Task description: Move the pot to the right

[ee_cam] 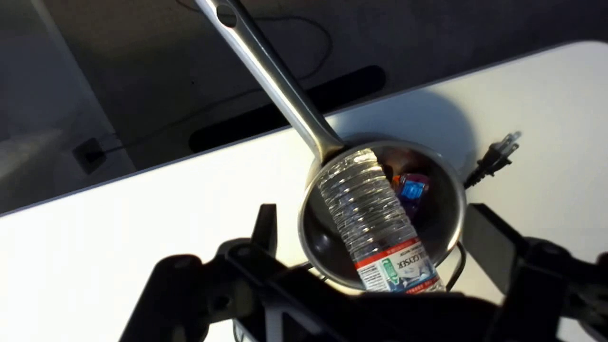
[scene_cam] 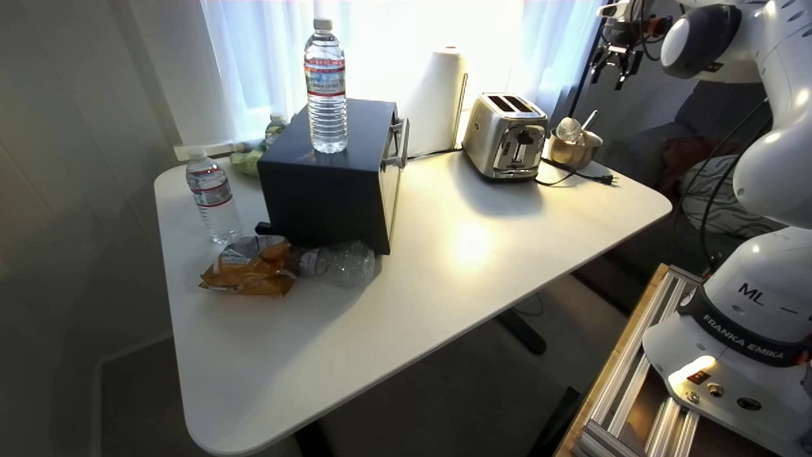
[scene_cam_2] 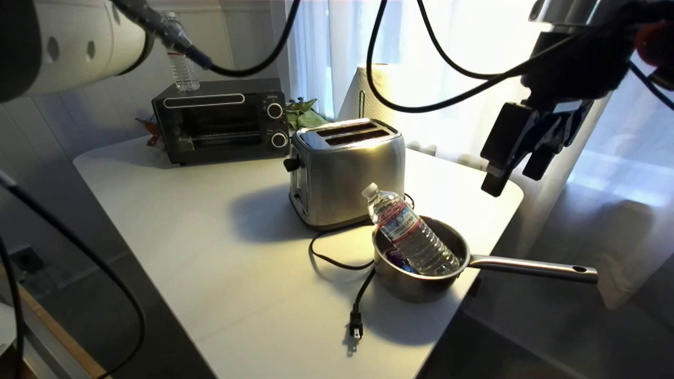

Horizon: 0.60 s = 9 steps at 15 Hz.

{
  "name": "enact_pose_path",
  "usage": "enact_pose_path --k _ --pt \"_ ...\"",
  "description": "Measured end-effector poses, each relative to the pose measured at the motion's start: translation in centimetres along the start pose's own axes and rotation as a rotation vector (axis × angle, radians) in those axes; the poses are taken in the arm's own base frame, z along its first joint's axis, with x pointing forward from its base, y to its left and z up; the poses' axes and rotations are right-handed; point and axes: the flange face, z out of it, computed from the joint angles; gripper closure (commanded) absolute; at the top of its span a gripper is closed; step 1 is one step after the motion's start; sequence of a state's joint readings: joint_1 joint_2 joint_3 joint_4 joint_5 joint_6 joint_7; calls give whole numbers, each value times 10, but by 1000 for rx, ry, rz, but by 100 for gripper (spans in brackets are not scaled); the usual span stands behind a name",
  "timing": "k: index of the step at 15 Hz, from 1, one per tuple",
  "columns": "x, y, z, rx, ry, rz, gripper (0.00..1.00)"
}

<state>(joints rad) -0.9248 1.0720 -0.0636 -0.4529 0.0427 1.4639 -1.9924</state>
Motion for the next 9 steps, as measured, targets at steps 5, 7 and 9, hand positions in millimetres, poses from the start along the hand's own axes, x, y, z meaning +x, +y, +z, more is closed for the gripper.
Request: enact_pose_path --k 5,7,9 --pt "8 -4 -30 -26 -9 144 0" --pt "10 -5 -35 -18 -25 152 0" --pt "11 -5 -36 -17 -29 154 0"
